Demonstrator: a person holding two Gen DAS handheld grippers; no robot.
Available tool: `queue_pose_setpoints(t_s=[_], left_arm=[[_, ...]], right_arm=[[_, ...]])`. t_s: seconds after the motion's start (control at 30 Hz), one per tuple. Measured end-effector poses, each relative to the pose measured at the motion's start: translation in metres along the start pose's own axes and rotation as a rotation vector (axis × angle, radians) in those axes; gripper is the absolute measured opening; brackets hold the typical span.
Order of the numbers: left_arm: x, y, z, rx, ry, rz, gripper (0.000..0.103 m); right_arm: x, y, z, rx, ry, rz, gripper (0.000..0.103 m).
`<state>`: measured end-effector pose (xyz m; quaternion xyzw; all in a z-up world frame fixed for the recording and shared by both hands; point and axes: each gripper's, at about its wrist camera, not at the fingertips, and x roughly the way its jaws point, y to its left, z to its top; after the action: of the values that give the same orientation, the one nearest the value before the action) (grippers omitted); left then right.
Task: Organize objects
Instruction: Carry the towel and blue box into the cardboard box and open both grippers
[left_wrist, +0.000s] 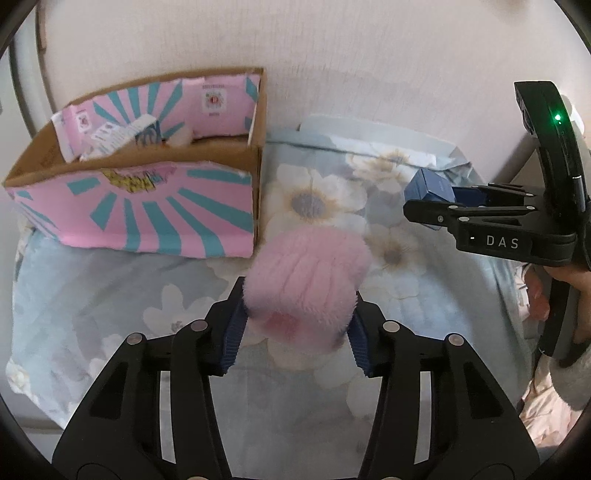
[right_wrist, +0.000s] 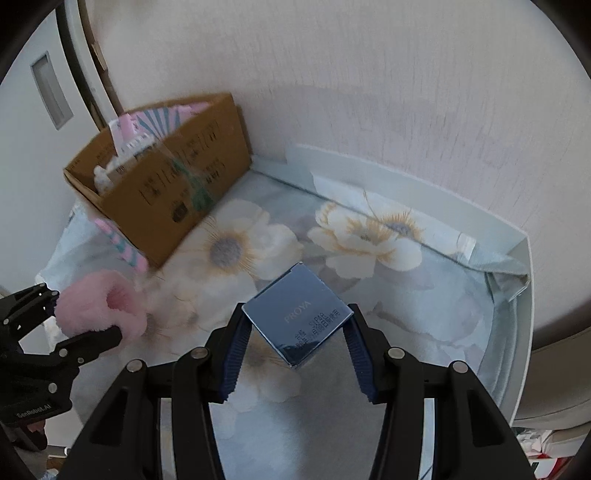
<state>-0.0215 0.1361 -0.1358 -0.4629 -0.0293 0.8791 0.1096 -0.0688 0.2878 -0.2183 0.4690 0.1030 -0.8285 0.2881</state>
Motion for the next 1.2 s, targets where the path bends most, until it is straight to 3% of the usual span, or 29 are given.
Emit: queue_pose_setpoints(t_s=[0.33,0.67,0.93,1.2], left_arm=[[-0.056,0.009,0.04,-0.012,-0.04,-0.038,0.045],[-0.094,0.058,0.098,-0.031,-0.088,-0.06,0.045],[-0.099,0.11,0.142,-0.017,-0.1,-0.063,0.046],[-0.077,0.169,0.175,-0.013,-0.067,-0.073,0.045]], right_arm=[[-0.043,0.029,0.022,-0.001,-0.015,0.018,0.047],[-0.075,0.063,0.066,-0.027,-0.053,0.025,0.047],[-0.076,0.092,0.11,-0.014,-0.089,0.01,0.047],[-0.05,0.122,0.15,0.0,-0.08,-0.006,0.047]])
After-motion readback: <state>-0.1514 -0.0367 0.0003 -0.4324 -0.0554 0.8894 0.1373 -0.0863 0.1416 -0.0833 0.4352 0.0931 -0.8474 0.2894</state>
